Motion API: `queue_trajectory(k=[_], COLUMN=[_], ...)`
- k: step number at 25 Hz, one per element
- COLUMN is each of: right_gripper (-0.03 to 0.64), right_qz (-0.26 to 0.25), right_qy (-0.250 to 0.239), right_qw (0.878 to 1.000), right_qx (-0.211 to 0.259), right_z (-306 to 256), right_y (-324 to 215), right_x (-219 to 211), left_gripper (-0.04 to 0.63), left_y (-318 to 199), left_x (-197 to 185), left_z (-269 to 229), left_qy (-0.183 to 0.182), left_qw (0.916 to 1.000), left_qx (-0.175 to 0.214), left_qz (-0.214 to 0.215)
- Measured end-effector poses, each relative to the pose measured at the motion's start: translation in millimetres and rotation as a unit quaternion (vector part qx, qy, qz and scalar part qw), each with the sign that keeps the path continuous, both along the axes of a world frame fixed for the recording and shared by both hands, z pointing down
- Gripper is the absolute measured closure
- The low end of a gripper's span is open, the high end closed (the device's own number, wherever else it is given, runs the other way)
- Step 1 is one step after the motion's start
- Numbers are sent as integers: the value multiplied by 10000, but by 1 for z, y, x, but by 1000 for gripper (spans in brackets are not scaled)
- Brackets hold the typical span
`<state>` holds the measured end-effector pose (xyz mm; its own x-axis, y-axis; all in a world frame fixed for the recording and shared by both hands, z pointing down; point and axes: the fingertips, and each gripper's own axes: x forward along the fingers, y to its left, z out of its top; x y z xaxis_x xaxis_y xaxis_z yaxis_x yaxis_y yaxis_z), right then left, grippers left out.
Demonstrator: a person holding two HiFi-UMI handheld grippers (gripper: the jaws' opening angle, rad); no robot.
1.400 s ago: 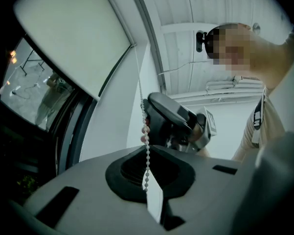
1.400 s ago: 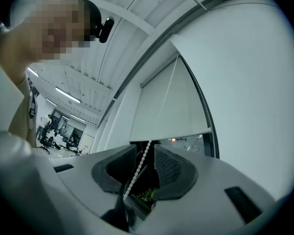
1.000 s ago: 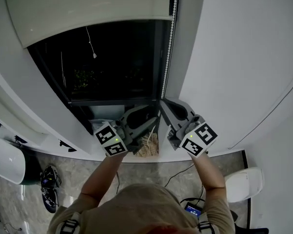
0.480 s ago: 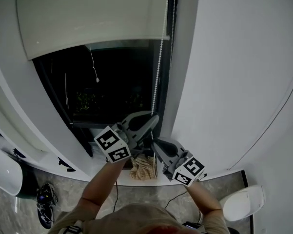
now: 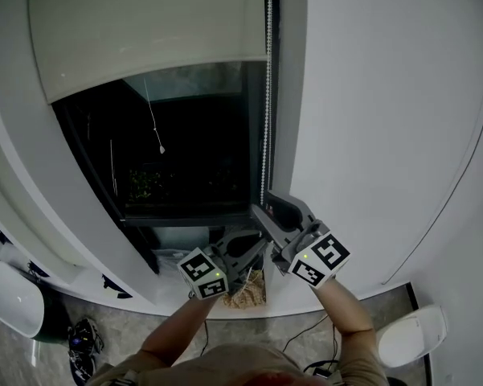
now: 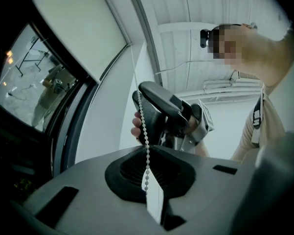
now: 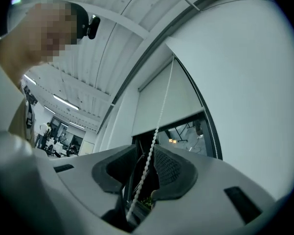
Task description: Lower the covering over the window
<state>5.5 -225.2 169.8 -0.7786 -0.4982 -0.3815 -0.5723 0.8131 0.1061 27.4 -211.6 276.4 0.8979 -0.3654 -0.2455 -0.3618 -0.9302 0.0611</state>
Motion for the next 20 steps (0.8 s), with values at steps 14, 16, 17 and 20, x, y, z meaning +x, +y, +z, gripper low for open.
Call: queue_trajectory(k=[14,16,17,20], right_gripper=[592,600,601,601], right_qz=[-2,-54,-68,-213], right_qy=[-164,-220,-262,-280], right_qw=[9999,9997,9996,9988], right_qx=[-34,-74,-106,-329], right_z=[3,4,5,18], right_y=[-5,-6,-7,-5], right_x=[13,19,22,30], left_gripper=[572,572,568,449], left_y=[16,17,17,16], left_x=[7,9,7,-10], left_z=[39,42,43,24], left_qy=[106,37,43,550], left_qw=[9994,9994,9992,9964], left_qx=[-322,-285,-328,-468], left_qz=[-10,-169,-242,-445])
